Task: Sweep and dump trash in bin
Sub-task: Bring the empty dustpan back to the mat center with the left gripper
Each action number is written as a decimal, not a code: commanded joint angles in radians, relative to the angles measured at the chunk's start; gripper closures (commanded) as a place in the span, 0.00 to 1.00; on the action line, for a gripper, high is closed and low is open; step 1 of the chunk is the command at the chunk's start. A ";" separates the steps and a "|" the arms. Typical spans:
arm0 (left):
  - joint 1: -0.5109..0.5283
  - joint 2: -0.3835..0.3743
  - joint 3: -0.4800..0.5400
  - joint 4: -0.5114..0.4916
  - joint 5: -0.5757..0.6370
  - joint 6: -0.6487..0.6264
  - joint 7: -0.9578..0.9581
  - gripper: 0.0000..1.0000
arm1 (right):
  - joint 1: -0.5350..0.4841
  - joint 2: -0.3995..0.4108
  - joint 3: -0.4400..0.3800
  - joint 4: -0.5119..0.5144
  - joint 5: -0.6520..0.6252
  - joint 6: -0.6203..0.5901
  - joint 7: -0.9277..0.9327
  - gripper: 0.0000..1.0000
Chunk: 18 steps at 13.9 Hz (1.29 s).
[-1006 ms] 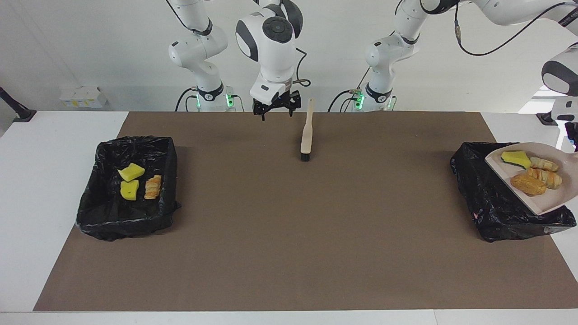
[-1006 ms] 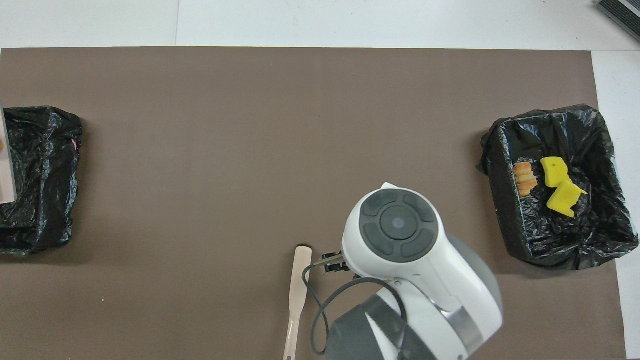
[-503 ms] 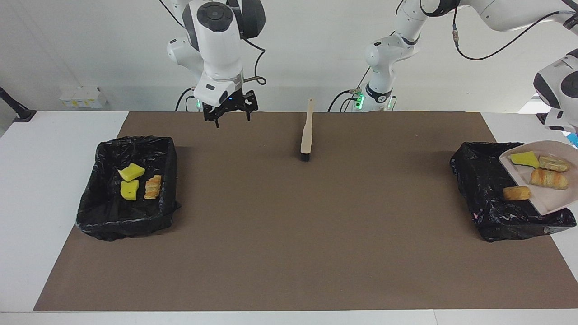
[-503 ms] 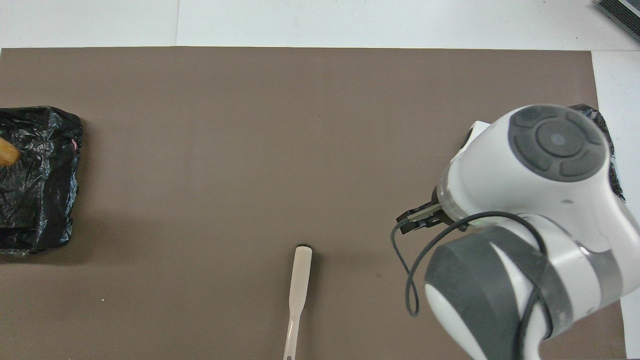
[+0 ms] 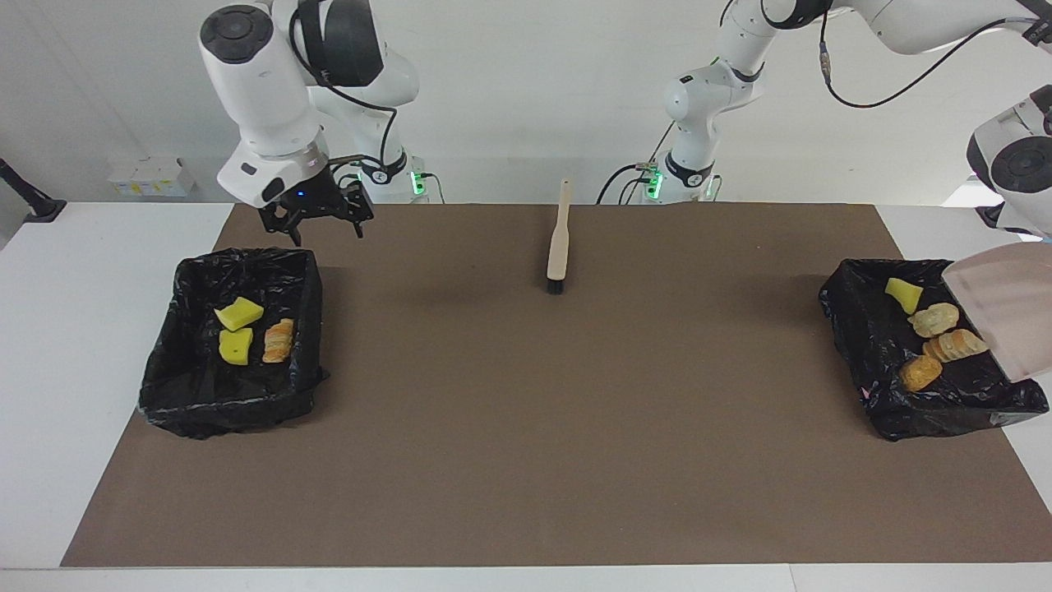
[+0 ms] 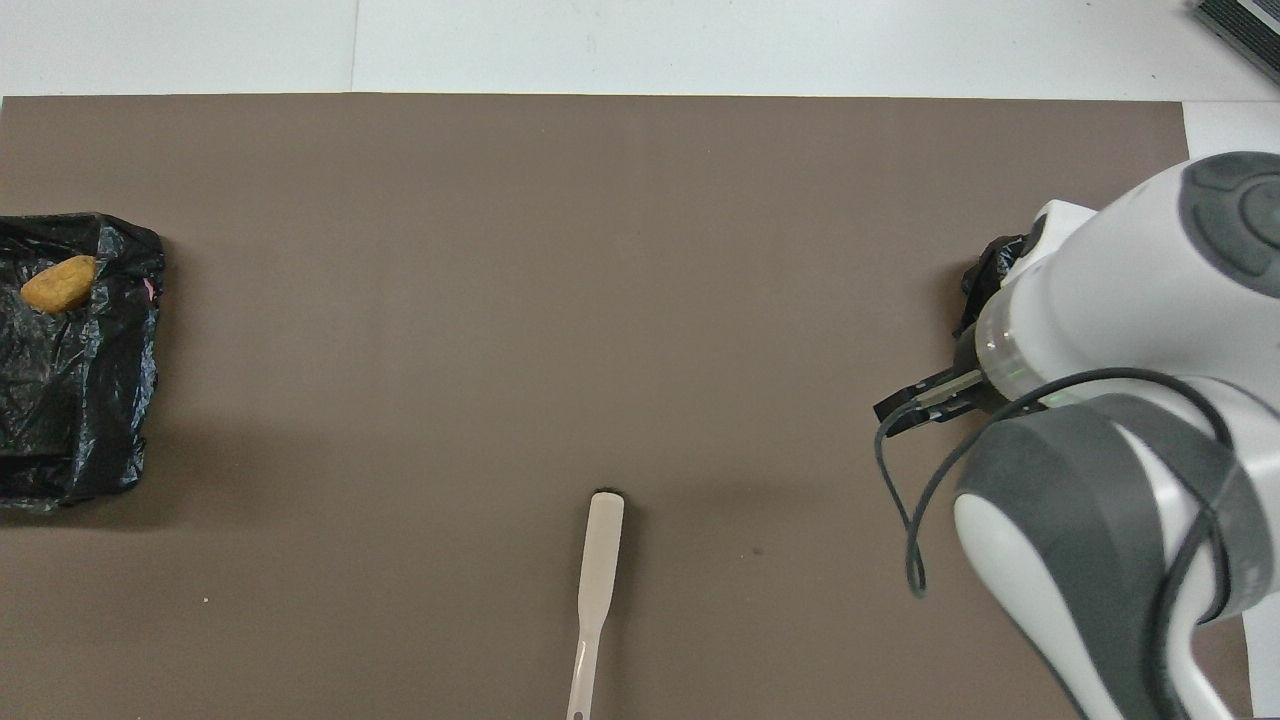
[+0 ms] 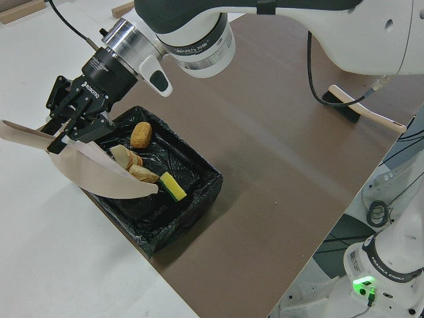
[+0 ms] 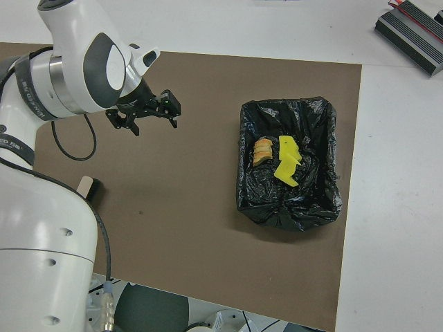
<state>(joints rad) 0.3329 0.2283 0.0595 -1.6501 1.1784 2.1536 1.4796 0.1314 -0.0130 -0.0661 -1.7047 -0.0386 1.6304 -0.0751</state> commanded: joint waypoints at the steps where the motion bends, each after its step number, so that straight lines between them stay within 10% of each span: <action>1: -0.021 -0.013 -0.003 0.047 0.047 -0.098 -0.005 1.00 | -0.074 0.013 0.015 0.030 -0.003 0.025 -0.015 0.00; 9: -0.242 -0.061 -0.018 0.070 -0.300 -0.397 0.024 1.00 | -0.210 -0.004 0.029 0.042 0.082 0.025 0.008 0.00; 18: -0.485 -0.034 -0.020 -0.036 -0.742 -0.474 -0.744 1.00 | -0.171 -0.053 0.035 0.005 0.078 0.033 0.044 0.00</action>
<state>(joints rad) -0.1102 0.1889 0.0221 -1.6694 0.5023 1.6880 0.8927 -0.0355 -0.0450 -0.0367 -1.6737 0.0277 1.6525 -0.0513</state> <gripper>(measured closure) 0.687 0.000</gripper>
